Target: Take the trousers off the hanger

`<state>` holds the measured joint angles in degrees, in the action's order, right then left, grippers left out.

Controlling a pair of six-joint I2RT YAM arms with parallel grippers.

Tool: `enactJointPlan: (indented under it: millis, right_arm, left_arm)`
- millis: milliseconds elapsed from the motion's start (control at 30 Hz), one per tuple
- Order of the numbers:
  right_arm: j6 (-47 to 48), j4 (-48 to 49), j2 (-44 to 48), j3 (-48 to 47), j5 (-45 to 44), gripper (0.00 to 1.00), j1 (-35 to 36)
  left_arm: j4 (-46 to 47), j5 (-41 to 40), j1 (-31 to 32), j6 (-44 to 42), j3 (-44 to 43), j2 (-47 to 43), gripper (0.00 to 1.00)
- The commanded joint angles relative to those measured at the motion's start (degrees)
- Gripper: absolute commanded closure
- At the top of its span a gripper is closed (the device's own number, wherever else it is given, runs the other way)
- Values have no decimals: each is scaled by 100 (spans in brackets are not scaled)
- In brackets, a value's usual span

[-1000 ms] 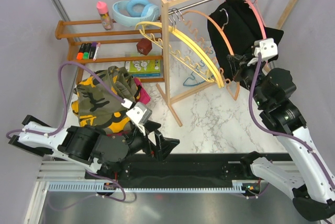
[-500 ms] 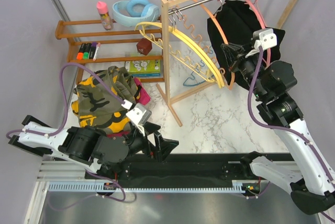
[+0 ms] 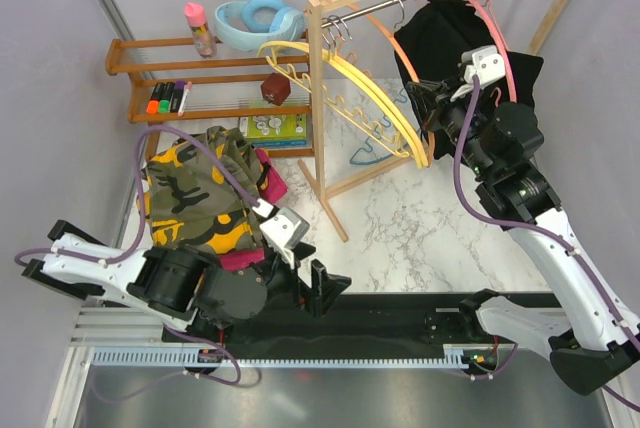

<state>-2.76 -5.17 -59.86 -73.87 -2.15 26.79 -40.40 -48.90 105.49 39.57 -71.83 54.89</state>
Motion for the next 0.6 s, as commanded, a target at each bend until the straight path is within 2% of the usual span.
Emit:
enactJointPlan:
  millis: [0,100,133,267,367,467,567]
  right_arm:
    - [-172,350,158,-216,119,98,20]
    - [-233,183,176,-181,145,89,11]
    - [-259,139,167,-190,171,82,11]
    - [-321,-45,167,-190,189,79,11]
    - [-348,-151,211,-216,119,70,20]
    - [-418,-300,290,-268,-108,58,20]
    - [-576,-650,378,-435,-626,42,11]
  left_arm:
    - [85,-22,6,-213,81,434,2]
    - [76,12,-63,-204,143,688,3]
    - [42,108,-221,-178,152,742,3]
    - [-3,601,-652,-55,310,900,9]
    - [-3,549,-775,-90,424,970,11]
    - [41,557,-951,-125,521,1067,14]
    - [164,653,-1109,-151,653,1181,17]
